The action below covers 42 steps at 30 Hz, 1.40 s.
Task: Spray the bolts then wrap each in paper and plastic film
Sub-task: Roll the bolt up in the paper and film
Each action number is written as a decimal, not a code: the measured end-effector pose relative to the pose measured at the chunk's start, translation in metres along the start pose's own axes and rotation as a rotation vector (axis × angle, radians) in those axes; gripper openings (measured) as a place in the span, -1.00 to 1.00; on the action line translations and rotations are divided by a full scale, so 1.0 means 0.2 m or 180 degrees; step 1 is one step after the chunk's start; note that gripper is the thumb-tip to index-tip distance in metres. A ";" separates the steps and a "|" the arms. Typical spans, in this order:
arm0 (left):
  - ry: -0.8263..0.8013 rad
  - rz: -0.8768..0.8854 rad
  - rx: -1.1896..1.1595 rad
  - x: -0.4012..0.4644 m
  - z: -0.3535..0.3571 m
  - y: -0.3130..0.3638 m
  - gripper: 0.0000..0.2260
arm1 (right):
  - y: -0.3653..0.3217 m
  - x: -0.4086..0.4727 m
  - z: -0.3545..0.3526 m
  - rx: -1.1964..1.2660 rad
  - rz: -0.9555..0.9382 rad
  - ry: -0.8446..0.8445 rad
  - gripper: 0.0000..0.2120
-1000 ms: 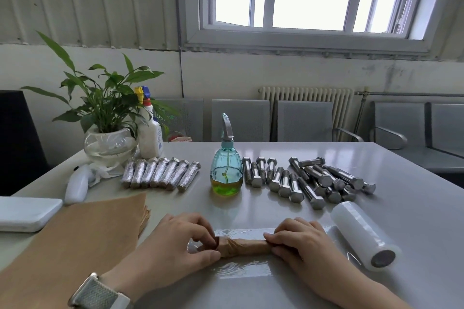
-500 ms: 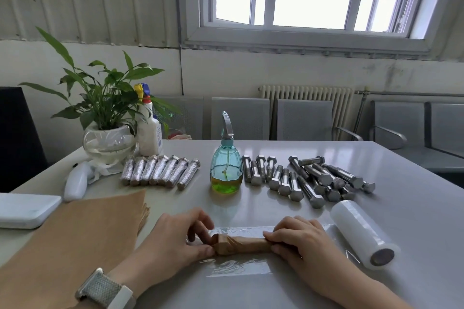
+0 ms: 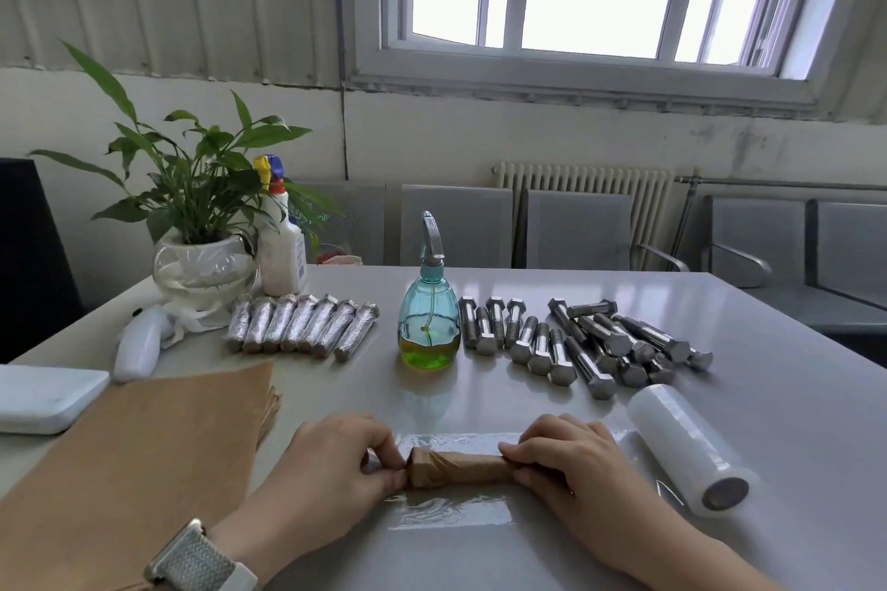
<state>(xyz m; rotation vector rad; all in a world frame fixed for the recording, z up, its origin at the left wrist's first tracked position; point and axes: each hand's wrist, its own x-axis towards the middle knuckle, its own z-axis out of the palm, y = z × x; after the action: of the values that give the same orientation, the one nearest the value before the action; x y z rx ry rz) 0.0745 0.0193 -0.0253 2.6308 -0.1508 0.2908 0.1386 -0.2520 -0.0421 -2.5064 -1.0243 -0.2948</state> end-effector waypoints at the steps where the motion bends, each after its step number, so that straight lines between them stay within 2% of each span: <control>1: -0.0070 -0.0072 0.0085 0.01 -0.01 0.01 -0.83 | 0.00 0.00 0.00 -0.0010 -0.0001 0.0003 -0.78; 6: -0.0672 -0.0386 0.0409 0.07 -0.05 0.05 -0.93 | 0.00 0.00 0.00 0.0010 -0.0007 0.0031 -0.78; 10: -0.1111 -0.0769 -0.0039 0.14 -0.09 0.05 -0.90 | 0.00 0.00 0.01 -0.0024 -0.0018 -0.0023 -0.78; 14: -0.1502 -0.0869 0.0228 0.22 -0.12 0.07 -0.89 | 0.00 0.00 0.00 0.0013 -0.0009 0.0022 -0.79; 20: -0.1975 -0.1177 0.0666 0.29 -0.19 0.16 -0.69 | 0.00 0.00 0.01 0.0013 -0.0004 -0.0014 -0.79; 24: -0.2214 -0.1221 0.0793 0.33 -0.18 0.21 -0.86 | 0.00 0.00 0.01 0.0067 -0.0028 -0.0007 -0.79; 27: -0.2174 -0.1235 0.0817 0.34 -0.17 0.23 -0.90 | 0.01 0.00 0.01 0.0059 -0.0047 0.0003 -0.79; 31: -0.1917 -0.1306 0.0654 0.31 -0.17 0.22 -0.73 | 0.01 0.00 0.01 0.0077 -0.0040 0.0002 -0.80; 36: -0.1742 -0.1531 -0.0561 0.29 -0.16 0.20 -0.87 | 0.02 0.00 0.02 0.0095 -0.0041 0.0002 -0.80; 39: -0.1578 -0.1590 -0.0954 0.26 -0.15 0.19 -0.93 | 0.01 0.00 0.01 0.0098 -0.0045 0.0009 -0.80; 42: -0.1395 -0.1716 -0.1159 0.24 -0.12 0.18 -0.79 | 0.01 0.00 0.02 0.0068 -0.0051 -0.0022 -0.79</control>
<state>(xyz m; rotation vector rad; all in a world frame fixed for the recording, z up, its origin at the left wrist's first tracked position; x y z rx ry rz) 0.1108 -0.0040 0.0231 2.2239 0.3302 -0.4550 0.1407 -0.2517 -0.0453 -2.4827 -1.0454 -0.2787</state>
